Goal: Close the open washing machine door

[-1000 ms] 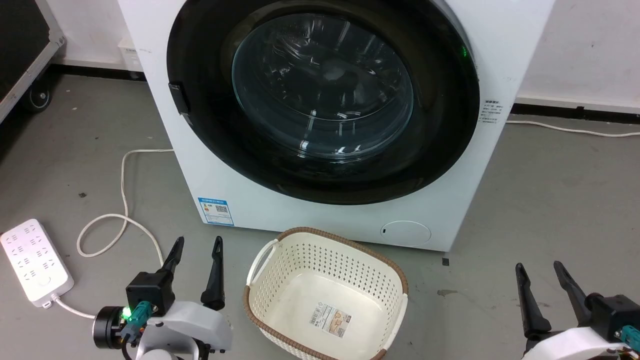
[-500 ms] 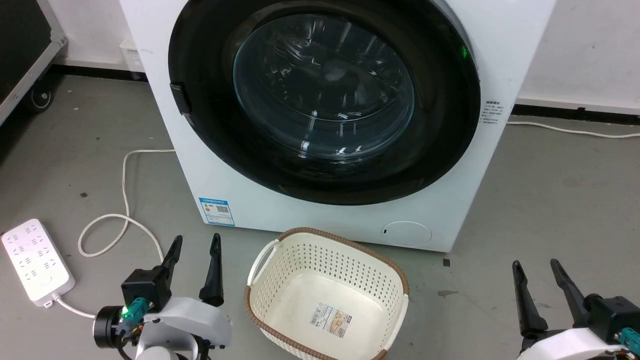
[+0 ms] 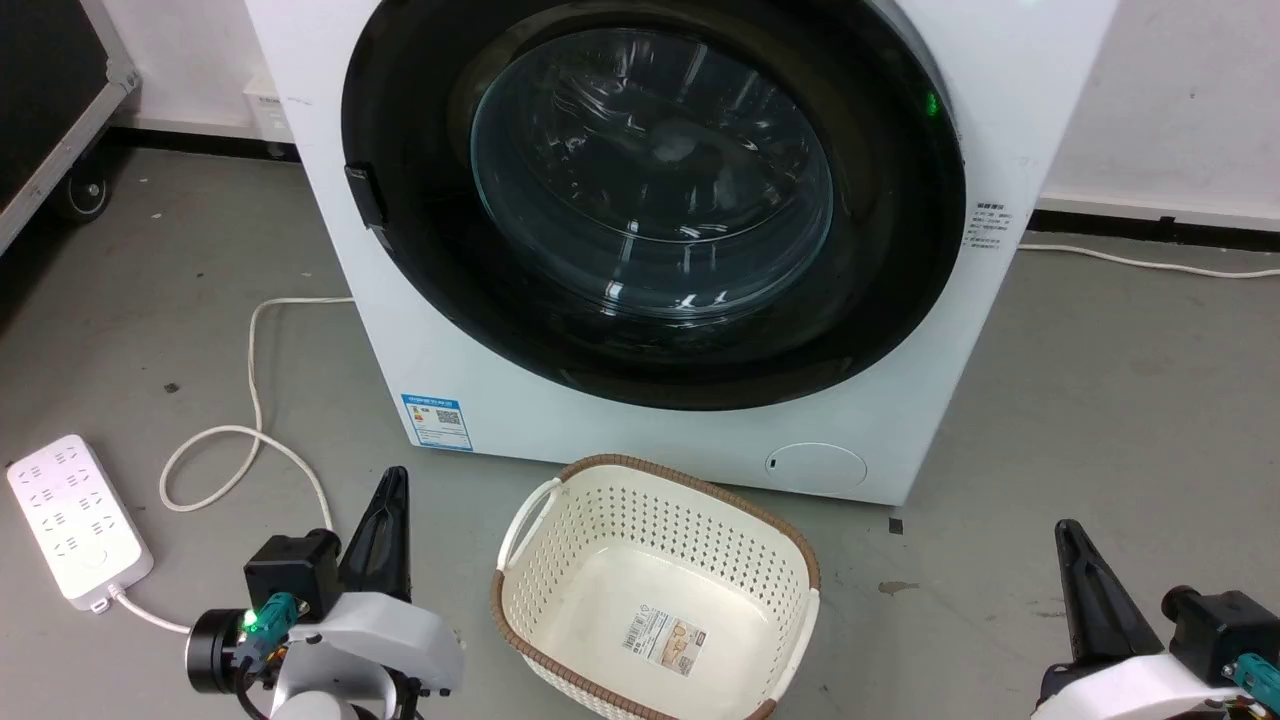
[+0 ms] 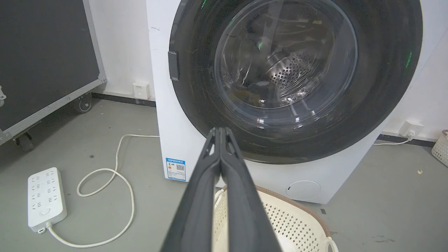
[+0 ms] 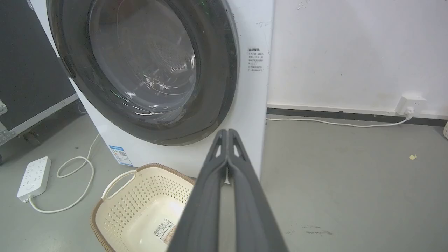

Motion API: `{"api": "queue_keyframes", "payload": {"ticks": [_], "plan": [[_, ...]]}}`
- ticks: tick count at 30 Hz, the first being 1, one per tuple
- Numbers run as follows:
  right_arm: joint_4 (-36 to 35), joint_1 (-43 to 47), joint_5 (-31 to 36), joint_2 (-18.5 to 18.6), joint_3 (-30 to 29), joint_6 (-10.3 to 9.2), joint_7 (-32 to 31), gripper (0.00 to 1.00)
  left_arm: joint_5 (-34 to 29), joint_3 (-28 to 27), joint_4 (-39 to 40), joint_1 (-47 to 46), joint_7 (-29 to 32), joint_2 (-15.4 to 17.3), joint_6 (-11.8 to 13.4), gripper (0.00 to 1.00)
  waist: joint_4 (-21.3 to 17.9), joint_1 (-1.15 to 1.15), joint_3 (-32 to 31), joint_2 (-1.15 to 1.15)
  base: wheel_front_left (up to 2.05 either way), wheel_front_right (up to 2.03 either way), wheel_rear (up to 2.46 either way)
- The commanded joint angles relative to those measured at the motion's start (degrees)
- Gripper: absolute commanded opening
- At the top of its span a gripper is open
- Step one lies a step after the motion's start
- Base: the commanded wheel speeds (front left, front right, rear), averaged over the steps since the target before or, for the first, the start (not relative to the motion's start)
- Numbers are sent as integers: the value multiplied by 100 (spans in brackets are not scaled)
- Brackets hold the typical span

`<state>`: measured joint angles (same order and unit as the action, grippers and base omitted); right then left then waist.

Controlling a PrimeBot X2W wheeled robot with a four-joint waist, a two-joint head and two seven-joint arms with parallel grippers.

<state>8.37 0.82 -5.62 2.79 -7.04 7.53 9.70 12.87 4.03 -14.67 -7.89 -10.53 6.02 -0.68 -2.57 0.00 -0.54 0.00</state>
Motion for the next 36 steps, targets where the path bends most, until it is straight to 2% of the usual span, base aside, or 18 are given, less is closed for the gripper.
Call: {"api": "queue_keyframes", "payload": {"ticks": [1, 36], "plan": [[-46, -6, 15, 1, 17, 0, -14, 0, -53, -16, 41, 52, 20, -18, 5, 0, 1, 0, 0, 0, 0, 0, 0], [-284, -29, 180, 3, 224, -1, -302, 0, -424, -132, 470, 274, 331, -107, 24, 0, 78, 0, 16, 0, 0, 0, 0]]}}
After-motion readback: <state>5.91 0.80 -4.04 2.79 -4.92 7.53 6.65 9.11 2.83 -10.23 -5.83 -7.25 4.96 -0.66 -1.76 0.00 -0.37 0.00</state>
